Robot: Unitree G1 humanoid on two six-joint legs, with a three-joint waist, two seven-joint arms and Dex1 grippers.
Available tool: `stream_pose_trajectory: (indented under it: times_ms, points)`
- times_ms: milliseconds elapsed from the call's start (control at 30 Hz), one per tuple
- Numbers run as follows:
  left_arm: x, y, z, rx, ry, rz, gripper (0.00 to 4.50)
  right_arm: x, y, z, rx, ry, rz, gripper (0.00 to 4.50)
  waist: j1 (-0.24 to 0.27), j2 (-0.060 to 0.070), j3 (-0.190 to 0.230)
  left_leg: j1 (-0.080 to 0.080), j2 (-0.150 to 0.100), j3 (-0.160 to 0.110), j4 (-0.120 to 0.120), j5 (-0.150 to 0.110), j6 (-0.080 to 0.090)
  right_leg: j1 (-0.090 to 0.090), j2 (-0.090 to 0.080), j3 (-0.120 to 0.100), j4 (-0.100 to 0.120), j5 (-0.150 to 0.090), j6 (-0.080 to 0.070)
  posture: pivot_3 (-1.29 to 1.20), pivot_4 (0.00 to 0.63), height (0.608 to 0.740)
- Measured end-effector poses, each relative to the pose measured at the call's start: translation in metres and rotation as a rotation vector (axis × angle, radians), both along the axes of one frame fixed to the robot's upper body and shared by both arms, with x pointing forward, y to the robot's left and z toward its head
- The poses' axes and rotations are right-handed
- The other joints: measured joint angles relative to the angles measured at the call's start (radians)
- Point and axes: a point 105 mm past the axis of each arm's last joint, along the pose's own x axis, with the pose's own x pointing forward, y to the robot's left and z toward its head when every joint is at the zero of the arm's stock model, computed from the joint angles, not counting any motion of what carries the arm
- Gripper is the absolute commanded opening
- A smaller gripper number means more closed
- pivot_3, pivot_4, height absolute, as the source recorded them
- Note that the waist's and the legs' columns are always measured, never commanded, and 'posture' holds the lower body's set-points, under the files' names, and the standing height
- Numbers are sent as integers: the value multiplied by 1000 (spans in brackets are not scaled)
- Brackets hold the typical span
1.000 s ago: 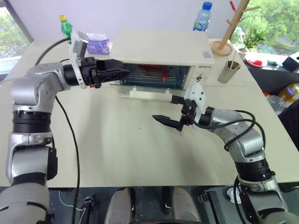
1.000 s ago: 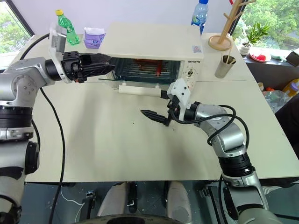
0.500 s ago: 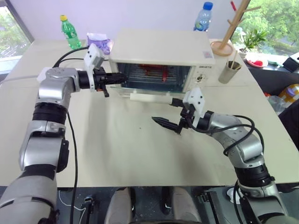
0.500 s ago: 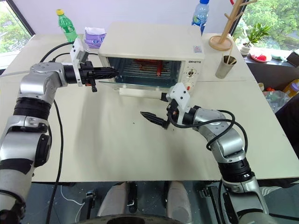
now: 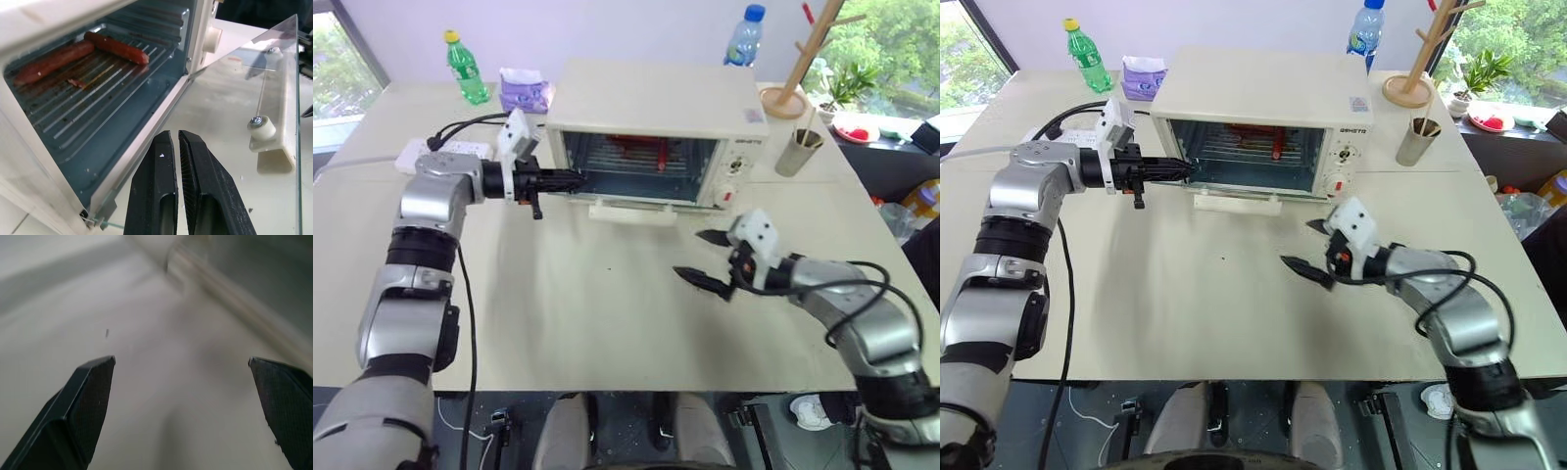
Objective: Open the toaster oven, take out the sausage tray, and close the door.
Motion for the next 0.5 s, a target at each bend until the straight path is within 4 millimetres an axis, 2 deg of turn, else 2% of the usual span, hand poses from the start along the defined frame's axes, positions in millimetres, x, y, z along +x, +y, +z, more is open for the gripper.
stream_pose_trajectory:
  times_ms: [100, 233, 333, 500]
  points:
    - [-8, 2, -14, 16, 22, -4, 251, -26, -18, 12, 13, 45, 41, 4500, -3, 0, 0, 1, 0, 0, 0, 0, 0, 1, 0, 0, 0, 0, 0, 0, 150, 722]
    - [-21, 4, -34, 30, 68, -12, 251, -37, -41, 46, 31, 21, 27, 4500, -4, -1, 0, 2, 1, -1, 0, 0, 0, 2, 0, 0, 0, 0, 0, 0, 150, 722]
    - [-29, 5, -45, 35, 94, -8, 251, -35, -52, 63, 63, -2, -10, 4500, -2, -1, 0, 2, 1, -2, 0, 0, 0, 3, 0, 0, 0, 0, 0, 0, 150, 722]
    - [-36, 3, -56, 55, 84, 1, 251, -22, -67, 70, 104, -7, -87, 4500, 1, -1, -1, 2, 0, -2, 0, 0, 0, 2, 0, 0, -1, 0, 0, 0, 150, 722]
